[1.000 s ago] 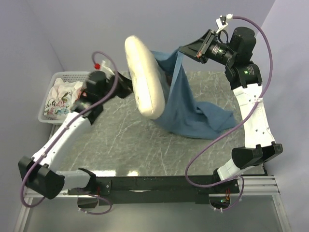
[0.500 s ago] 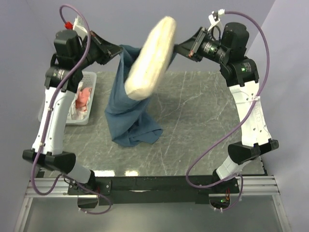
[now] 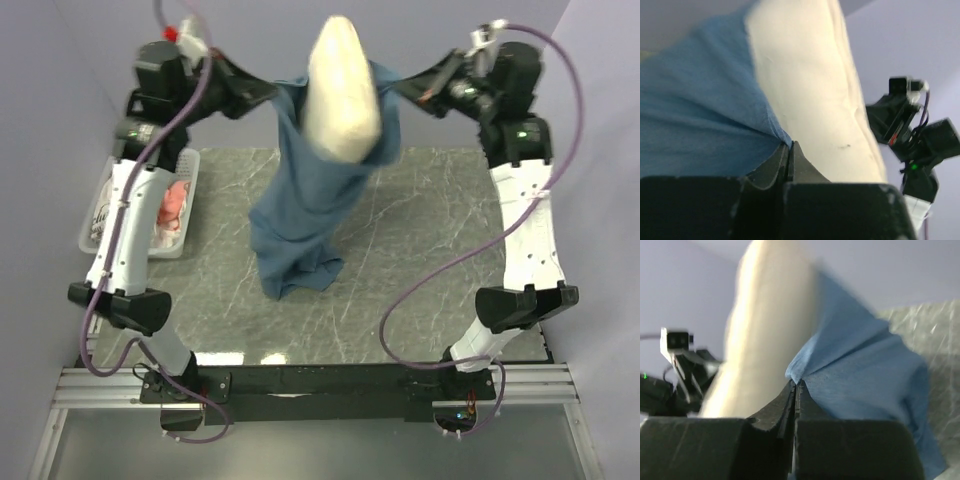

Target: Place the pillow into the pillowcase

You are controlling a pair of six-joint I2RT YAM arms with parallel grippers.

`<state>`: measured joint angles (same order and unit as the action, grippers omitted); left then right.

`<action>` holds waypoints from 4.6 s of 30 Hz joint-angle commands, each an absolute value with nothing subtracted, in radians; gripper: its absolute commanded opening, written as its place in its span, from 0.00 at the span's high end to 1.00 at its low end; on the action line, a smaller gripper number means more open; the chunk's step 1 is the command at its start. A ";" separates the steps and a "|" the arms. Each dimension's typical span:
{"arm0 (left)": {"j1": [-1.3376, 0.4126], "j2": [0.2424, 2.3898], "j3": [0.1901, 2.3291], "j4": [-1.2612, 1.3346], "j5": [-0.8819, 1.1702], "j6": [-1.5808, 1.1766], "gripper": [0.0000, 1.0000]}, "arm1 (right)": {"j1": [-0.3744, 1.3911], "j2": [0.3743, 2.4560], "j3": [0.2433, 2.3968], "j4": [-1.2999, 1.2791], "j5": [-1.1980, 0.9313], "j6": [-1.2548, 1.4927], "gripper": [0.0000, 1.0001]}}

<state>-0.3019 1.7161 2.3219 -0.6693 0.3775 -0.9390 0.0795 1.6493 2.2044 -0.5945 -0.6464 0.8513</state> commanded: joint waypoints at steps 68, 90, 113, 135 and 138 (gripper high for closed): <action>0.064 1.580 1.924 -0.099 0.623 -1.190 0.99 | -0.011 1.548 2.331 0.008 -0.715 1.153 1.00; -0.625 1.484 0.793 0.104 0.003 -1.172 0.99 | 0.513 1.519 0.945 0.215 -0.459 0.923 1.00; -0.922 1.288 0.544 0.145 -0.221 -1.518 0.99 | 0.540 1.365 1.055 -0.129 -0.316 0.686 1.00; -1.111 0.342 0.429 -1.052 -0.790 -2.050 0.85 | 0.948 1.137 1.105 -0.376 -0.081 0.532 0.93; -1.111 0.322 0.469 -1.033 -0.909 -1.947 0.75 | 0.950 1.033 1.045 -0.417 -0.081 0.541 0.91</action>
